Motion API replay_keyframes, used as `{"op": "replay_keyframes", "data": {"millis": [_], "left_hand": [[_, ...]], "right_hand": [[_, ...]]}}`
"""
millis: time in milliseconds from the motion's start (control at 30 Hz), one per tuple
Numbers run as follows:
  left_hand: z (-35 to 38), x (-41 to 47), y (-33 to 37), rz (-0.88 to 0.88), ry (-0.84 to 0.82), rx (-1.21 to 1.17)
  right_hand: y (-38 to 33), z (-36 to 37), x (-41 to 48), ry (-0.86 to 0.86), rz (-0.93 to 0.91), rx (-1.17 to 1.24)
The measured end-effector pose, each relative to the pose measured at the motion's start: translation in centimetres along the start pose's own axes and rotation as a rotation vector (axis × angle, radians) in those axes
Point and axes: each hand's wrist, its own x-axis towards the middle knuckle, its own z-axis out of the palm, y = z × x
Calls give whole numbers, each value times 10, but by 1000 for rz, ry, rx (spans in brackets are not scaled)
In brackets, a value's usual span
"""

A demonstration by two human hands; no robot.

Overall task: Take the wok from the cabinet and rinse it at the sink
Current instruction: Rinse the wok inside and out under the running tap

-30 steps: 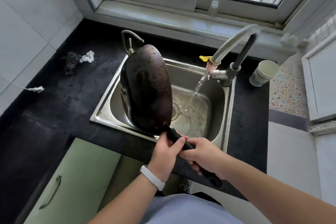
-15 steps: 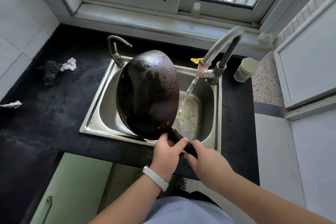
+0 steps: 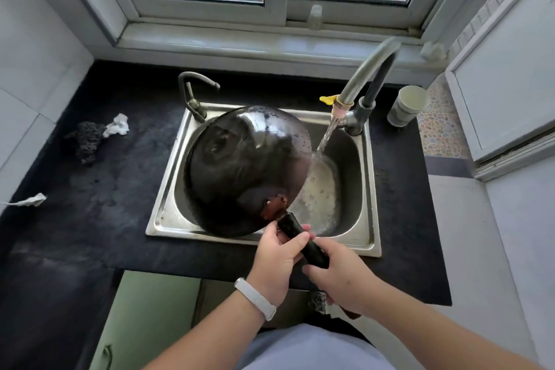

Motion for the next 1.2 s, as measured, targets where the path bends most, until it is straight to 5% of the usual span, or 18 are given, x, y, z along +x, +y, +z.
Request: {"op": "replay_keyframes", "data": {"millis": [433, 1200], "left_hand": [[-22, -7, 16, -68, -53, 170], [-3, -4, 2, -154, -152, 375]], "right_hand": [[-17, 30, -14, -57, 126, 334], [-12, 26, -42, 19, 284, 507]]}}
